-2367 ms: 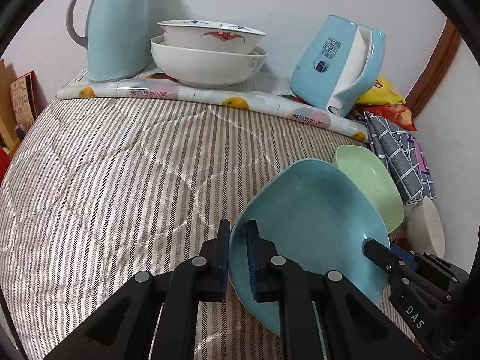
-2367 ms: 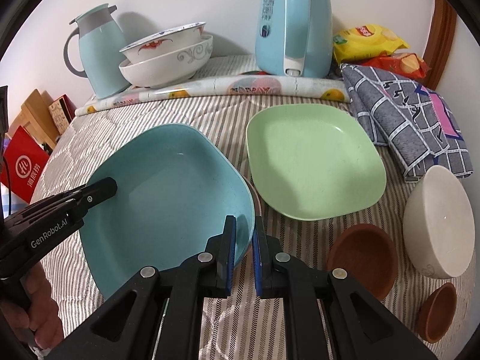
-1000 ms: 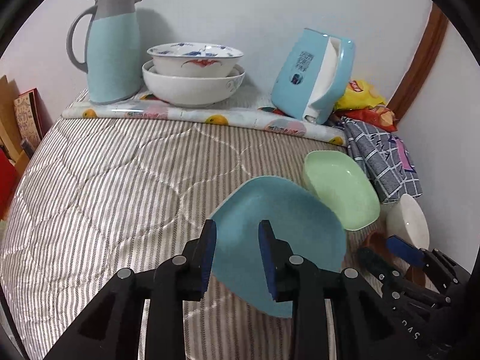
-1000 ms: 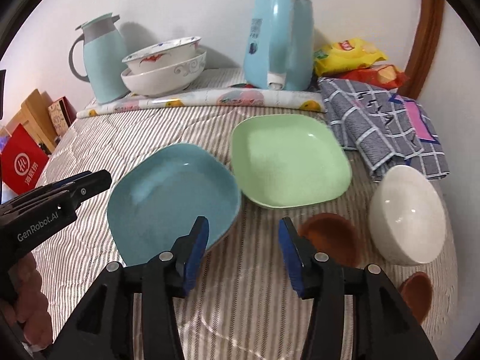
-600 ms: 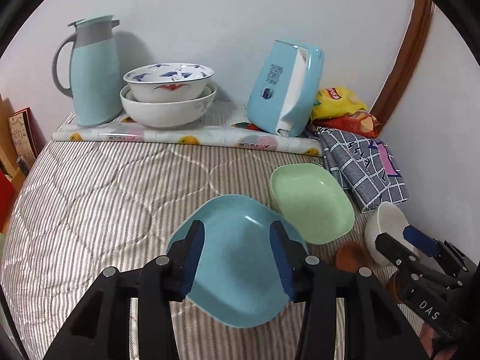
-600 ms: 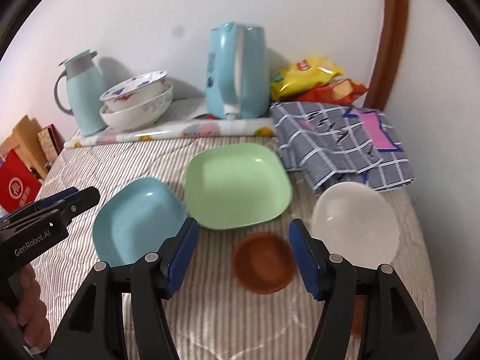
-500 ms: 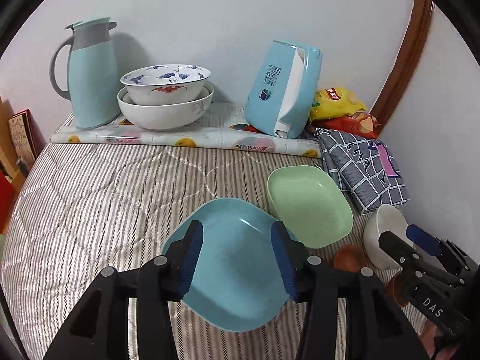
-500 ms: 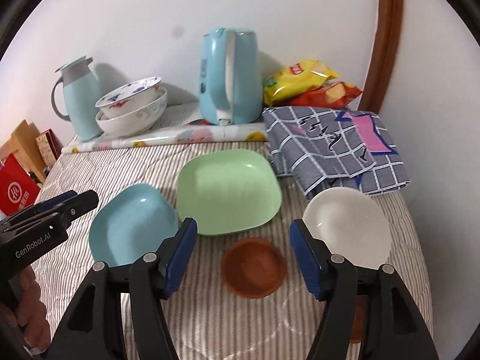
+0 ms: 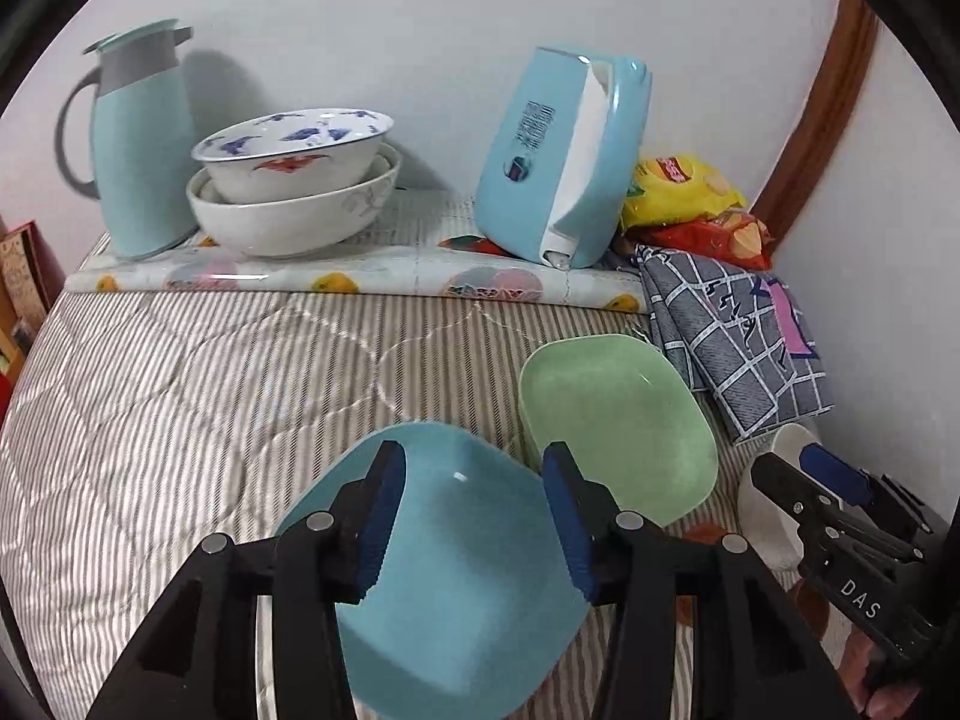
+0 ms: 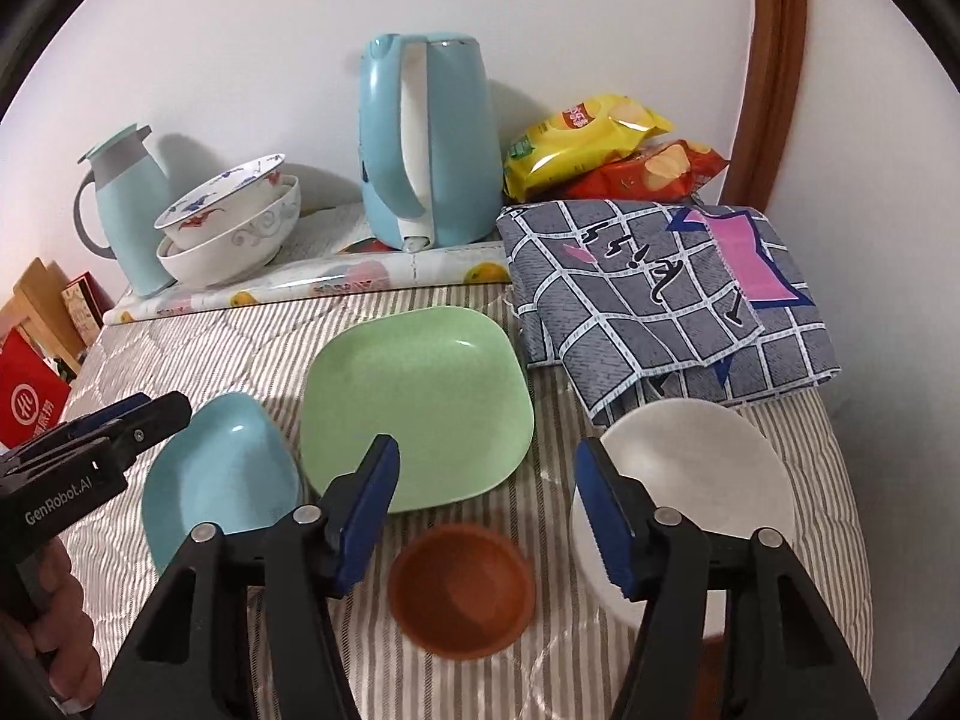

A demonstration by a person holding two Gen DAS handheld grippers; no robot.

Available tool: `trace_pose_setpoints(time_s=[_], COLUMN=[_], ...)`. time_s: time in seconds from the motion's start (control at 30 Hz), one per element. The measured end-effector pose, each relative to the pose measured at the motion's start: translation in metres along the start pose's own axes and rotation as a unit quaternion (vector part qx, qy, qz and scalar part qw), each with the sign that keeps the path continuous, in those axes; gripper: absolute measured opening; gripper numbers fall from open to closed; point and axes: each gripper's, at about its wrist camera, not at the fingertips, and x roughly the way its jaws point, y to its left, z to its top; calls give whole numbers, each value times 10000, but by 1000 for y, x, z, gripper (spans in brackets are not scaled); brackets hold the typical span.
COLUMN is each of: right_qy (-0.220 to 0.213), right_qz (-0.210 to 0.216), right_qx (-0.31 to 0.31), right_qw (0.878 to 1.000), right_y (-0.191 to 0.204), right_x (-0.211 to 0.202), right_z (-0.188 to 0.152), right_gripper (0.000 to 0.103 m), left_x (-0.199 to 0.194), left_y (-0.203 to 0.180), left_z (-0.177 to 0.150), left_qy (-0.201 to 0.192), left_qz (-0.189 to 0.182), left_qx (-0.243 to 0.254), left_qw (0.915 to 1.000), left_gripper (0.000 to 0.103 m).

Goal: Organize plates and bowls
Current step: 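Close both grippers on the light-green plate rim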

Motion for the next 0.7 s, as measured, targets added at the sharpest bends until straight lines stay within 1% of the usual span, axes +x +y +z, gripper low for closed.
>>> trace_pose_setpoints(time_s=[0.13,0.3,0.4,0.47,0.7], right_qy=[166,322,420,484,662], right_qz=[27,-38,-98,-124,-225], right_qx=[-92,-155,-155,-153,-280], right_qw=[9998,9994,9989,9986,9972], right_y=[-1,-5,-7,-8,-5], right_x=[19,41,54,62,84], right_z=[4,10,14,17,21], right_gripper=[49,46,40,34,31], left_x=[17,42,55,64,85], left_y=[-8,-16,-19,-19,-24], left_z=[7,14,16,18,25], left_qy=[78,242,337,406,546], left_qz=[-21,-169,-210,-245,-362], left_qx=[30,20,49,43,19], left_qw=[10000,9996,9992,9989,9978], left_gripper=[46,45,45,45,45])
